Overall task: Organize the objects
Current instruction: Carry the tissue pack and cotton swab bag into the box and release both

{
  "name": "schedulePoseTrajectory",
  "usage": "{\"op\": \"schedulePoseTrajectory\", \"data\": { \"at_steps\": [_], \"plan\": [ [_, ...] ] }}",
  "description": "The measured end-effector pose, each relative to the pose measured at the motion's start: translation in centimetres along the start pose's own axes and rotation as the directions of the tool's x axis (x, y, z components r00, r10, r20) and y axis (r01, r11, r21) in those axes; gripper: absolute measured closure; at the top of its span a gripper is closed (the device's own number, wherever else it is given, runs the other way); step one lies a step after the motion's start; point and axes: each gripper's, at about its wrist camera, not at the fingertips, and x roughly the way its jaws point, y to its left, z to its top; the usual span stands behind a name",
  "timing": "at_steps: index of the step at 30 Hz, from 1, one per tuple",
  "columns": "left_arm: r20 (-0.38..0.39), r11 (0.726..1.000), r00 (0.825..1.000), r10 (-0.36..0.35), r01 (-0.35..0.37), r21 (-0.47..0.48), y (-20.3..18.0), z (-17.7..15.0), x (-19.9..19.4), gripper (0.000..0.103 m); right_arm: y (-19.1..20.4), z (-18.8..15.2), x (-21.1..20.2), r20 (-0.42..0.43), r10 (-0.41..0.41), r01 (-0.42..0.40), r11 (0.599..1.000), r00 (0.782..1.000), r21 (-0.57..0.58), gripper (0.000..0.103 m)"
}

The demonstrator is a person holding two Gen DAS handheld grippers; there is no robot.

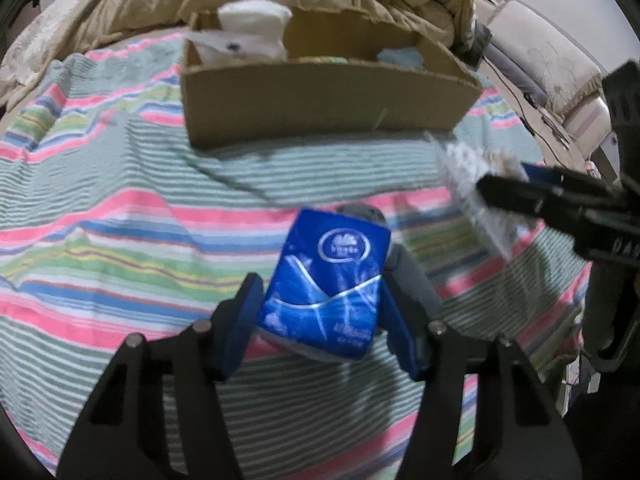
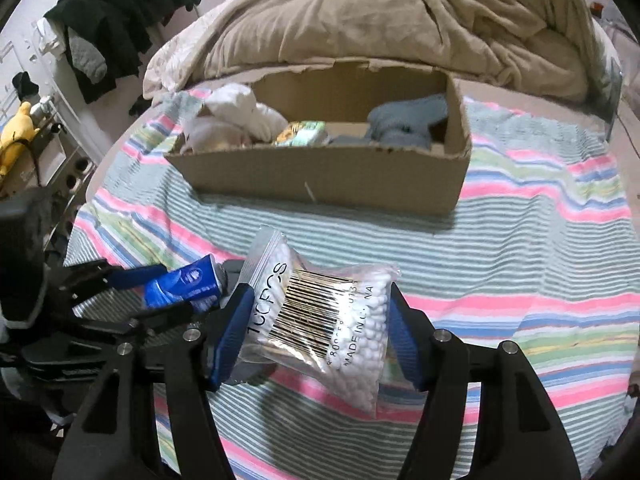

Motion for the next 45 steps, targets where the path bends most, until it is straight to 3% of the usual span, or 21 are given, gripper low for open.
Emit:
{"op": "schedulePoseTrajectory", "data": {
  "at_steps": [8,26,45],
  "plan": [
    [0.072,0.999,0.997,-0.005,0.002,0.042,-1.1,0.3,-1.5,0.055,-0.2,0.5,-0.4,0.008,-0.002,0.002,1.0,1.0,0.015,0.035],
    [0.197,0.998,0.98,-0.009,-0.003,0.059,-2.0,4.4,-6.9,0.055,-0.9,4.1,-3.6,0.113,-0.014,0.016,1.0,0.993,-0.01,0.035],
    [0.245,0.997,0.969,0.007,-0.027,0.075,-3.2,10.4,-6.2,0.055,-3.6,8.7,-3.3,0.18,0.001,0.004,1.0,0.984,-0.03,0.035]
  ]
}}
